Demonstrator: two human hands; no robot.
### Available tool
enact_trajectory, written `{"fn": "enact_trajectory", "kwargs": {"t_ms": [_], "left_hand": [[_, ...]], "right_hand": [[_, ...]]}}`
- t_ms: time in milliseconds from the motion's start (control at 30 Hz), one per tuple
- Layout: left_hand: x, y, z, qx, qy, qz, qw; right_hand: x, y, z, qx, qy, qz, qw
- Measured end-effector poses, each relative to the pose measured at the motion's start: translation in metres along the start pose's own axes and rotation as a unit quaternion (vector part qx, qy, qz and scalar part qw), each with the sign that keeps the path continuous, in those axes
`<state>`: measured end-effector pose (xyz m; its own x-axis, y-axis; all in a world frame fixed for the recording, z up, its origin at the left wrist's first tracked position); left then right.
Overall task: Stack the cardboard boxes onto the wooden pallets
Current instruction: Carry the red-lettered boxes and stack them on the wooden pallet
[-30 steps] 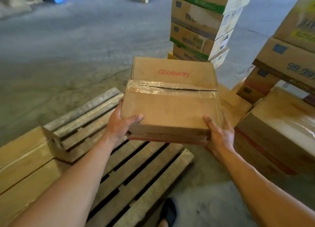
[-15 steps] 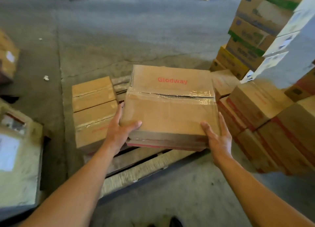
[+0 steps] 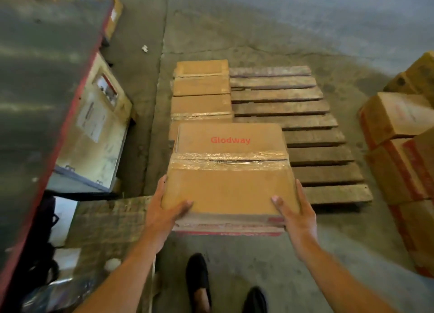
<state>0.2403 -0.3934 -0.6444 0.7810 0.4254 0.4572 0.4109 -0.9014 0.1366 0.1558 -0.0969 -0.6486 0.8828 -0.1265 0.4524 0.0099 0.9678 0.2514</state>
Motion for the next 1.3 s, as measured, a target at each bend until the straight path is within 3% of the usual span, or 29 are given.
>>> {"fn": "enact_trajectory", "kwargs": {"t_ms": [200, 467, 733, 1300], "left_hand": [[-0.057, 0.052, 0.091, 0.013, 0.044, -0.049, 0.998], [-0.188, 0.058, 0.182, 0.026, 0.006, -0.054, 0.998], [-0.248, 0.054, 0.224, -0.041, -0.027, -0.049, 0.998], [-0.270, 0.048, 0.268, -0.077, -0.008, -0.033, 0.996]], "right_hand": [[-0.042, -0.091, -0.061, 0.055, -0.020, 0.021, 0.998], [-0.141, -0.175, -0.150, 0.046, -0.014, -0.038, 0.998], [-0.190, -0.204, -0.188, 0.059, 0.034, -0.030, 0.997], [-0.210, -0.211, -0.217, 0.093, -0.001, -0.036, 0.995]]}}
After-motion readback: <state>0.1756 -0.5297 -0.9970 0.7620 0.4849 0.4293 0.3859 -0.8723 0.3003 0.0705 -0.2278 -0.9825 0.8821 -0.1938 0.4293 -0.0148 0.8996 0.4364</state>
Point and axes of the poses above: each hand's wrist, its own x-axis away from the middle knuckle, its own y-axis out of the back of the hand, z = x × y, the point moved 2 cm from there along -x, towards the middle knuckle, and after that the axes turned 2 degrees about -x, right-handed, at the moved point
